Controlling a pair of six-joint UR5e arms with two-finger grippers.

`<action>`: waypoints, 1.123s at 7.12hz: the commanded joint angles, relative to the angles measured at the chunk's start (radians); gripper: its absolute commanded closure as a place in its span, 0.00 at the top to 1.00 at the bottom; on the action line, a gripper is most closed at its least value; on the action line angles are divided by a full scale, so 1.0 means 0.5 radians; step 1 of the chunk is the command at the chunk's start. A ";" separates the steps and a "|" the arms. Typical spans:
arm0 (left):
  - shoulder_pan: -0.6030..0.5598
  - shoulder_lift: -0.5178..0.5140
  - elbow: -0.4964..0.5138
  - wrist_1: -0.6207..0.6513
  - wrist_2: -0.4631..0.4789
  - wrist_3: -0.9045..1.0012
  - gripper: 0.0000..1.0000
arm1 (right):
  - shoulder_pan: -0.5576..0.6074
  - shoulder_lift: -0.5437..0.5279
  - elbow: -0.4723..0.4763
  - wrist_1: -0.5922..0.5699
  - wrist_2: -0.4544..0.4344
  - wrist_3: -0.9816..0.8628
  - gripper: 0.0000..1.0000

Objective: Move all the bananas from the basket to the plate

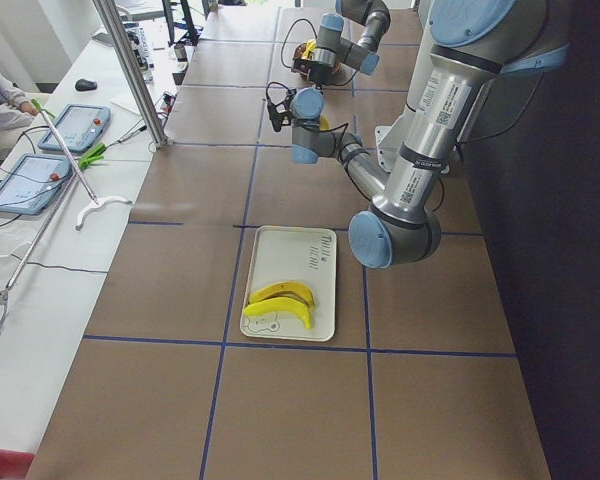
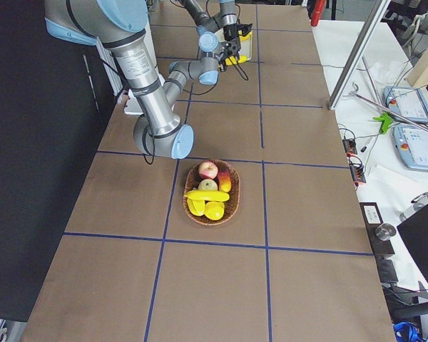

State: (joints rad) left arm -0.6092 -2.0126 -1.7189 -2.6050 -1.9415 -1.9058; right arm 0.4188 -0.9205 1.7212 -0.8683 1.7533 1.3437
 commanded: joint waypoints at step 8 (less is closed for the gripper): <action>0.022 0.034 0.002 0.010 0.048 0.019 0.02 | 0.021 -0.021 0.030 0.003 0.058 0.065 0.99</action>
State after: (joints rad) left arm -0.5962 -1.9982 -1.7215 -2.6036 -1.9186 -1.8972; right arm 0.4229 -0.9242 1.7263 -0.8643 1.7646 1.3752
